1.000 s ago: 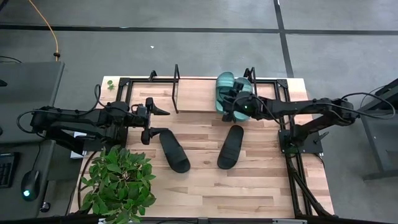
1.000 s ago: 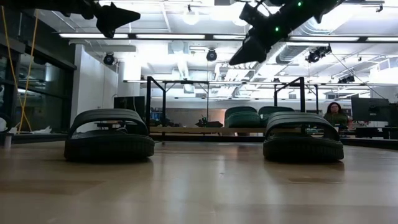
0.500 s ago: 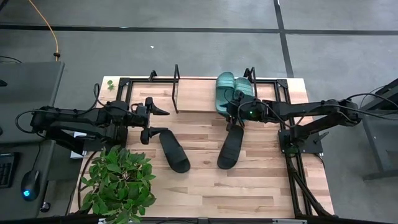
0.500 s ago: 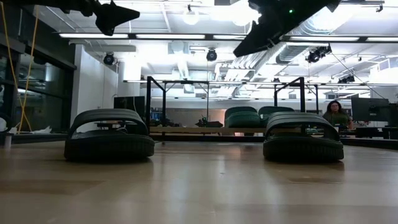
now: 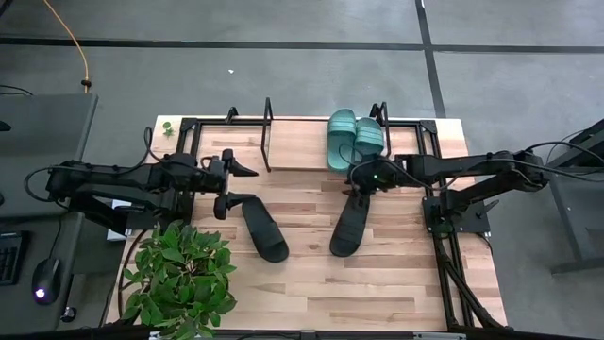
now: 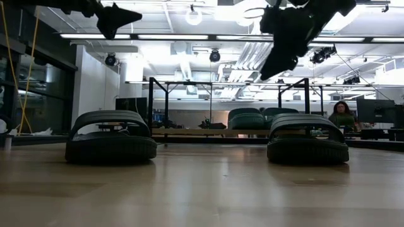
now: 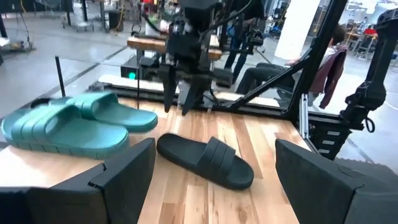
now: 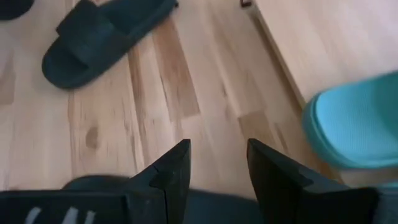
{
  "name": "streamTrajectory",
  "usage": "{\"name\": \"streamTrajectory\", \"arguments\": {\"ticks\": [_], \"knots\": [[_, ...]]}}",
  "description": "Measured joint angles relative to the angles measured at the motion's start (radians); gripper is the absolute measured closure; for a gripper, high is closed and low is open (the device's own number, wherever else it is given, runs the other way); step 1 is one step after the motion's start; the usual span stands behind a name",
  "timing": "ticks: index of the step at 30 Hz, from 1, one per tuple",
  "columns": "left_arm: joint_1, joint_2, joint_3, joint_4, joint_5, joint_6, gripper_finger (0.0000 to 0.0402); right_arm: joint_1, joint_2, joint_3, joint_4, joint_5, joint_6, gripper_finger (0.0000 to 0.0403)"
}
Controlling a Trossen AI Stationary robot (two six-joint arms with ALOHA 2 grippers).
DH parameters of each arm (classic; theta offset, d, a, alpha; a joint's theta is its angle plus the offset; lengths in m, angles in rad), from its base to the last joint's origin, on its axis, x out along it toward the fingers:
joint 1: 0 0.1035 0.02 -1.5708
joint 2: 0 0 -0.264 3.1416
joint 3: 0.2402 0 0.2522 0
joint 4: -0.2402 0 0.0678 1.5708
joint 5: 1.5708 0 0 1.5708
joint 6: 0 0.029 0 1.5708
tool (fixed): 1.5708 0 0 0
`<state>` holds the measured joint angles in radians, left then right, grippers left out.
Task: Pick and place slides into the shelf
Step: Put the right black slides on the shelf
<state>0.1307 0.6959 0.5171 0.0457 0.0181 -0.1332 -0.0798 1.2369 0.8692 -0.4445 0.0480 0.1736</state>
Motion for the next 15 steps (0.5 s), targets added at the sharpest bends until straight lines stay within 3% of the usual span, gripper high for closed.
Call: {"name": "streamTrajectory", "arguments": {"ticks": [15], "knots": [[0.0, 0.094, 0.0, 0.016, 0.001, -0.013, 0.0089, 0.119, 0.0, 0.0, -0.031, 0.025, 0.012, 0.0256]]}}
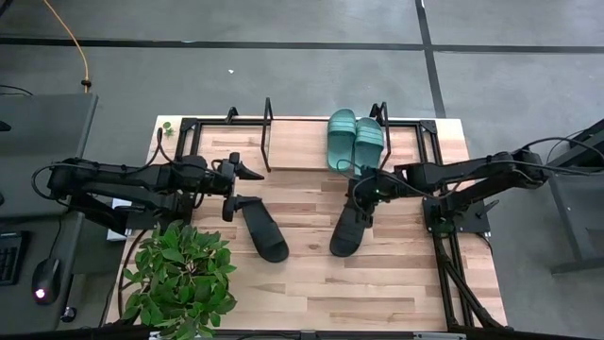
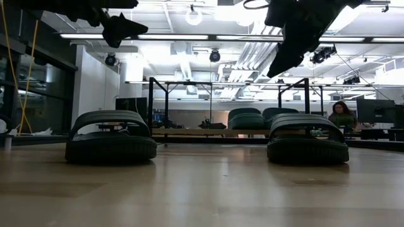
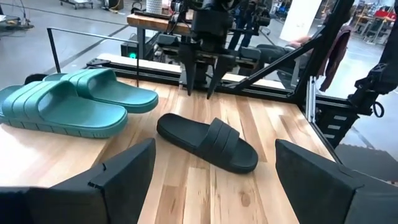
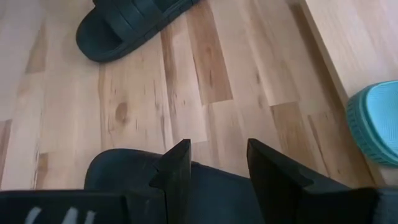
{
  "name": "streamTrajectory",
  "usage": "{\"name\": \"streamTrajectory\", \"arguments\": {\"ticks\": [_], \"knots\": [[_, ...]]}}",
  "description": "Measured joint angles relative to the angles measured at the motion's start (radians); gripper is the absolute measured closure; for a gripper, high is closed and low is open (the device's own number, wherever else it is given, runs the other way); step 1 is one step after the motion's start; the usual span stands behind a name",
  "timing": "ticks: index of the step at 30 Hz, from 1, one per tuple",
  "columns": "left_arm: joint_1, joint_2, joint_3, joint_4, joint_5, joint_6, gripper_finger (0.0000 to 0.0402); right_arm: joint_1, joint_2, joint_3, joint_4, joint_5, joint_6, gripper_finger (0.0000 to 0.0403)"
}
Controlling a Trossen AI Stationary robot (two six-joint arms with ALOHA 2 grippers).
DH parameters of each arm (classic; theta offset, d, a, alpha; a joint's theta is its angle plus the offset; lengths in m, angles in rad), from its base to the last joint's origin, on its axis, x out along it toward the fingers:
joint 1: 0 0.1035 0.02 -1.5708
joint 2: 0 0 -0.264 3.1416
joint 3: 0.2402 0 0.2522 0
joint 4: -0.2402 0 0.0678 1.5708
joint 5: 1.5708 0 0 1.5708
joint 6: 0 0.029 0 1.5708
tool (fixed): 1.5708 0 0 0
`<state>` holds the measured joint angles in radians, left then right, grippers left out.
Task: Pick and place slides into the shelf
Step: Put the right black slides on the shelf
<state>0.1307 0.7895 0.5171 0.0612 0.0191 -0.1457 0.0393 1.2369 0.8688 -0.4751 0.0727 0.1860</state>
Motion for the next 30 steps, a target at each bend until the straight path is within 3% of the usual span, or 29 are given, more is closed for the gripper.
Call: {"name": "streamTrajectory", "arguments": {"ticks": [11, 15, 20, 30], "knots": [[0.0, 0.0, 0.0, 0.001, 0.041, -0.017, 0.0089, 0.017, 0.001, -0.001, 0.001, 0.006, 0.016, 0.0256], [0.0, 0.0, 0.0, 0.0, 0.041, -0.017, 0.0089, 0.02, 0.0, -0.079, 0.092, 0.004, -0.005, 0.0256], [0.0, 0.0, 0.0, 0.0, 0.041, -0.017, 0.0089, -0.011, -0.002, -0.115, 0.117, -0.113, 0.024, 0.0256], [0.0, 0.0, 0.0, 0.001, 0.041, -0.017, 0.0089, -0.004, -0.006, -0.136, 0.108, -0.14, 0.042, 0.0256]]}}
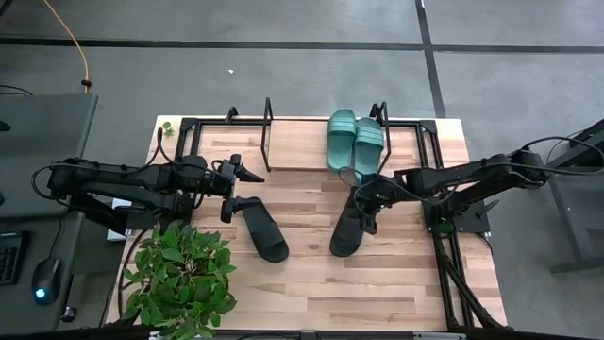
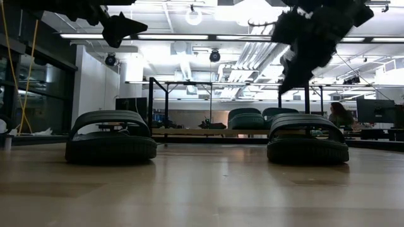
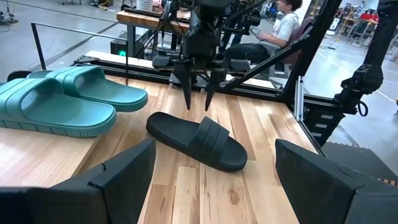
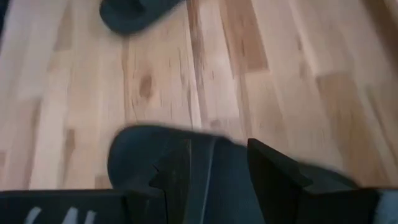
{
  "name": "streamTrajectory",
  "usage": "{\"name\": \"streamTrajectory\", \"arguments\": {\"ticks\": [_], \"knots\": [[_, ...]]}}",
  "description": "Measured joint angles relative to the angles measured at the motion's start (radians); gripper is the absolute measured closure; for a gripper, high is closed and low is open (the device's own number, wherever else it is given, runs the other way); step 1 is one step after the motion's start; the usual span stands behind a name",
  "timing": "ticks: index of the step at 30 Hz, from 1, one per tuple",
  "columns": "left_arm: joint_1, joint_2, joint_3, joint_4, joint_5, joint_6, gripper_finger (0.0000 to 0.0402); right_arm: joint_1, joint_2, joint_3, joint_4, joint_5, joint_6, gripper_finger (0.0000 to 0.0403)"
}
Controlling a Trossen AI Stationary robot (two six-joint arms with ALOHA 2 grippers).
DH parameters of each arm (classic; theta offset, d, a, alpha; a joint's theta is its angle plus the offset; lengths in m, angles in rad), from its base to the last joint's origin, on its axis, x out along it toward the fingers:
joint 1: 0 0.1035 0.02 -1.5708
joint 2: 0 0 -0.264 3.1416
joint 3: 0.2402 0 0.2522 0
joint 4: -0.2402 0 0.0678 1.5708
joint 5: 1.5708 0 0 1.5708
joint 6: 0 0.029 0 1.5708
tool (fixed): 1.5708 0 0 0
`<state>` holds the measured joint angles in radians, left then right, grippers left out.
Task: Pick and place slides into the shelf
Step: Put the right black slides on the shelf
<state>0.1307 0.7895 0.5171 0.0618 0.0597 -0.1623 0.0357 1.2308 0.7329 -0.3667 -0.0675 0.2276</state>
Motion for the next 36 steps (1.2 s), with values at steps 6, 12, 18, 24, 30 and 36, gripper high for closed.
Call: {"name": "streamTrajectory", "arguments": {"ticks": [6, 12, 18, 24, 30, 36], "knots": [[0.0, 0.0, 0.0, -0.001, 0.0, 0.0, 0.0089, -0.015, 0.0, -0.049, 0.018, -0.038, 0.017, 0.0256], [0.0, 0.0, 0.0, -0.002, 0.0, 0.002, 0.0089, -0.032, 0.0, -0.093, 0.079, -0.129, 0.058, 0.0256], [0.0, 0.0, 0.0, -0.002, 0.0, 0.001, 0.0089, -0.032, 0.0, -0.14, 0.126, -0.201, 0.099, 0.0256], [0.0, 0.0, 0.0, -0.002, 0.0, 0.005, 0.0089, -0.032, 0.0, -0.148, 0.141, -0.224, 0.122, 0.0256], [0.0, 0.0, 0.0, -0.002, 0.0, 0.004, 0.0089, -0.032, 0.0, -0.148, 0.154, -0.222, 0.134, 0.0256], [0.0, 0.0, 0.0, -0.002, 0.0, 0.004, 0.0089, -0.044, 0.0, -0.148, 0.142, -0.172, 0.12, 0.0256]]}}
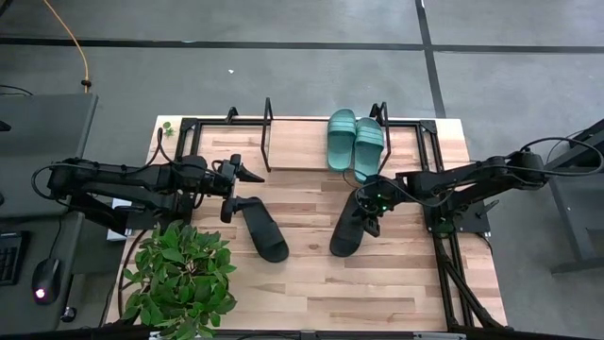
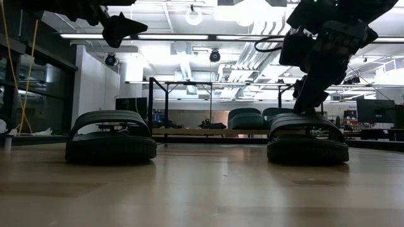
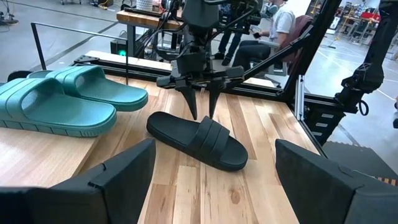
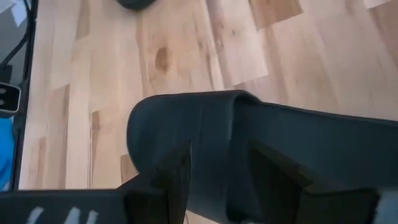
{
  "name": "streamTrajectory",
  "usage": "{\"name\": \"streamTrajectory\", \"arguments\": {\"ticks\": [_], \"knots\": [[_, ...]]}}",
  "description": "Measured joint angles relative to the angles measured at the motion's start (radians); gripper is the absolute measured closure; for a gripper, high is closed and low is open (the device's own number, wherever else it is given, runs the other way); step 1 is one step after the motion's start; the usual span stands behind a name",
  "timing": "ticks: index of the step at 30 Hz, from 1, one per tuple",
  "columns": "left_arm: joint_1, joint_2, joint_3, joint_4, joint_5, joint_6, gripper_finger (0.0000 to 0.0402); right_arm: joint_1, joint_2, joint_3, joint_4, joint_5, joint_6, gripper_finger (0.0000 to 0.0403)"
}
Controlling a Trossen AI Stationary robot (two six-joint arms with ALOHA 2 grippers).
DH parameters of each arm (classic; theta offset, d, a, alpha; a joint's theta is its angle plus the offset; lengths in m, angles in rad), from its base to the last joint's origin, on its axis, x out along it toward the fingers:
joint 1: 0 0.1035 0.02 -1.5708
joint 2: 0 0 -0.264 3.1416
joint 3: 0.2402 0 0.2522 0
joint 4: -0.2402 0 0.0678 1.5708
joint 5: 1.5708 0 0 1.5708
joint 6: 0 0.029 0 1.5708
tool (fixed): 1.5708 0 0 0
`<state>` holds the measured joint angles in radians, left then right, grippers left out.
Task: Pick and place slides into the shelf
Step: Put the right black slides on the shelf
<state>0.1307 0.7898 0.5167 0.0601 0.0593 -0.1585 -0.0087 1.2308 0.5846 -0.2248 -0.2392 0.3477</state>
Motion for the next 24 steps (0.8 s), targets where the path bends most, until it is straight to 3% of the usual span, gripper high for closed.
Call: {"name": "streamTrajectory", "arguments": {"ticks": [9, 15, 24], "knots": [[0.0, 0.0, 0.0, 0.0, 0.0, 0.0, 0.0089, -0.011, 0.002, 0.0, -0.02, 0.027, 0.041, 0.0256], [0.0, 0.0, 0.0, -0.001, 0.0, -0.003, 0.0089, -0.003, 0.073, 0.0, -0.006, 0.025, 0.056, 0.0256], [0.0, 0.0, 0.0, -0.002, 0.0, -0.002, 0.0089, -0.026, 0.181, 0.001, 0.09, -0.128, 0.039, 0.0256]]}}
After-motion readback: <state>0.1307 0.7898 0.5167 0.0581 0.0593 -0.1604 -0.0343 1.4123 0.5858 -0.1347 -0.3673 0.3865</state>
